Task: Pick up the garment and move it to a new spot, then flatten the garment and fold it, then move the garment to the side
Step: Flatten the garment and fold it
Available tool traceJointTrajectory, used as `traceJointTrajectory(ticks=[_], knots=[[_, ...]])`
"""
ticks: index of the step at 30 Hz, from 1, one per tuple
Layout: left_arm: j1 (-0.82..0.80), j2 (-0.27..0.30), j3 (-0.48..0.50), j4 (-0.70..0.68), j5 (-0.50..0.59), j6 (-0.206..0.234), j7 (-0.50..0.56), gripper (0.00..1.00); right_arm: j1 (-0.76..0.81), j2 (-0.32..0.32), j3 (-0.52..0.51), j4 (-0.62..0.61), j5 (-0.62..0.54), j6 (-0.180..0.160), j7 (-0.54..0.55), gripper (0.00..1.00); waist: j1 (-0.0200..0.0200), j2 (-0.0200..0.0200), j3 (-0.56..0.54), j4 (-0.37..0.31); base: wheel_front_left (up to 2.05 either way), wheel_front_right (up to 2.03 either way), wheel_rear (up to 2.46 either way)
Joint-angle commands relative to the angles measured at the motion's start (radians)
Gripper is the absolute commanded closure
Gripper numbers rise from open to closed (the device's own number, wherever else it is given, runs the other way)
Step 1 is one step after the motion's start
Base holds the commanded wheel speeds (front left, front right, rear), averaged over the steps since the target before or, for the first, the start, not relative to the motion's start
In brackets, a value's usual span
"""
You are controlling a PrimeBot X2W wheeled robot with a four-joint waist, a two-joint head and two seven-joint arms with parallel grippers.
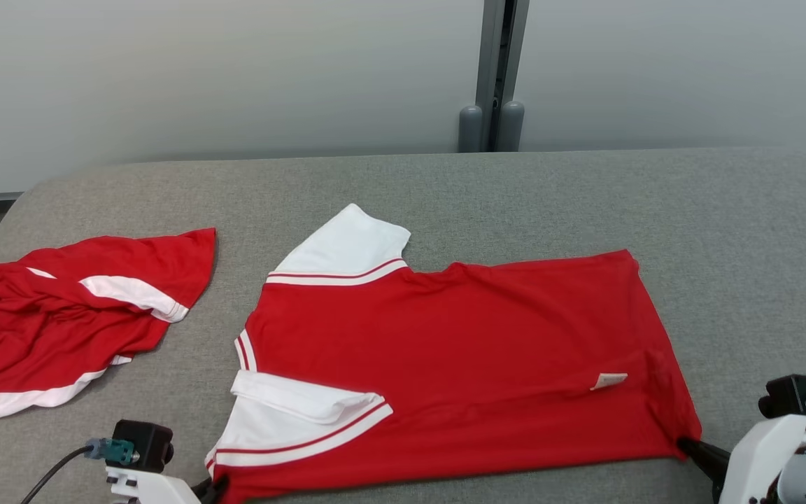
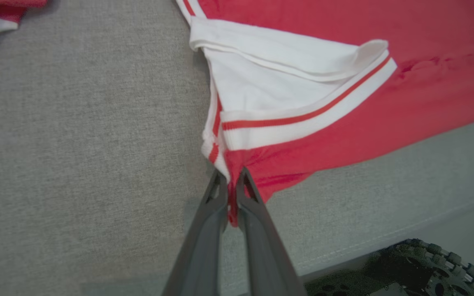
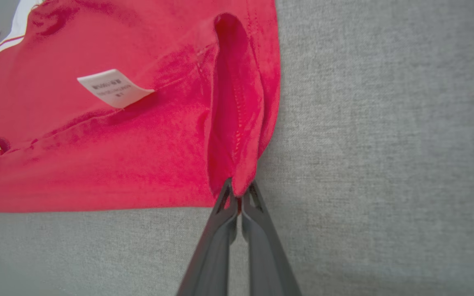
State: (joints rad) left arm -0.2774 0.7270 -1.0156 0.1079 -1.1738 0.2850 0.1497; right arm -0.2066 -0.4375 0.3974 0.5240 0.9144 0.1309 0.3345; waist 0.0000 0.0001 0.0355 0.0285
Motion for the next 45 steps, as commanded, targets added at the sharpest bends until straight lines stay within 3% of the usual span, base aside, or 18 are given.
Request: traceJointTrajectory(ticks=[1, 6, 14, 15, 16, 17, 18, 19, 28, 34, 38, 45], knots=[[0.024, 0.023, 0.004, -0.017, -0.006, 0.02, 0.003, 1.0, 0.039, -0.013, -0.022, -0.027, -0.012, 0.0, 0.019, 1.0, 0.0, -0.0001, 0.0, -0.003, 0.0, 0.0, 0.0], [0.067, 0.061, 0.001, -0.091, -0.024, 0.06, 0.018, 1.0, 0.148, -0.012, -0.105, -0.121, -0.049, 0.0, 0.103, 1.0, 0.0, -0.0001, 0.004, -0.011, 0.0, 0.0, 0.0], [0.097, 0.084, -0.004, -0.15, -0.037, 0.096, 0.034, 1.0, 0.266, 0.072, -0.246, -0.253, -0.15, 0.0, 0.224, 1.0, 0.0, -0.0001, 0.014, -0.02, 0.0, 0.0, 0.0], [0.099, 0.086, -0.006, -0.153, -0.04, 0.098, 0.04, 1.0, 0.275, 0.083, -0.263, -0.268, -0.165, 0.0, 0.236, 0.75, 0.0, -0.0001, 0.015, -0.021, 0.0, 0.0, 0.0], [0.1, 0.087, -0.007, -0.156, -0.04, 0.099, 0.043, 1.0, 0.282, 0.095, -0.281, -0.281, -0.181, 0.0, 0.247, 0.09, 0.0, -0.0001, 0.015, -0.022, 0.0, 0.0, 0.0], [0.1, 0.089, -0.007, -0.158, -0.039, 0.104, 0.046, 0.75, 0.287, 0.108, -0.299, -0.295, -0.198, 0.0, 0.256, 0.0, 0.0, -0.0001, 0.014, -0.023, 0.0, 0.0, 0.0], [0.099, 0.09, -0.007, -0.158, -0.036, 0.106, 0.046, 0.11, 0.293, 0.12, -0.314, -0.309, -0.213, 0.0, 0.267, 0.0, 0.0, -0.0001, 0.014, -0.023, 0.0, 0.0, 0.0], [0.098, 0.091, -0.007, -0.16, -0.035, 0.108, 0.047, 0.0, 0.297, 0.131, -0.328, -0.323, -0.224, 0.0, 0.28, 0.0, 0.0, -0.0001, 0.013, -0.023, 0.0, 0.0, 0.0], [0.061, 0.107, 0.006, -0.193, -0.002, 0.127, 0.031, 0.0, 0.32, 0.193, -0.433, -0.468, -0.309, 0.0, 0.351, 0.0, 0.0, -0.0001, 0.009, -0.017, 0.0, 0.0, 0.0], [-0.016, 0.099, 0.034, -0.195, 0.067, 0.121, -0.024, 0.0, 0.276, 0.21, -0.475, -0.533, -0.366, 0.0, 0.294, 0.0, 0.0, -0.0001, 0.02, -0.014, 0.0, 0.0, 0.0], [-0.104, 0.072, 0.055, -0.142, 0.107, 0.078, -0.055, 0.0, 0.192, 0.232, -0.488, -0.526, -0.419, 0.0, 0.208, 0.0, 0.0, -0.0001, 0.047, -0.024, 0.0, 0.0, 0.0], [-0.285, 0.016, 0.069, 0.012, 0.156, -0.053, -0.06, 0.0, -0.001, 0.254, -0.448, -0.41, -0.461, 0.0, 0.089, 0.0, 0.0, -0.0001, 0.153, -0.052, 0.0, 0.0, 0.0]])
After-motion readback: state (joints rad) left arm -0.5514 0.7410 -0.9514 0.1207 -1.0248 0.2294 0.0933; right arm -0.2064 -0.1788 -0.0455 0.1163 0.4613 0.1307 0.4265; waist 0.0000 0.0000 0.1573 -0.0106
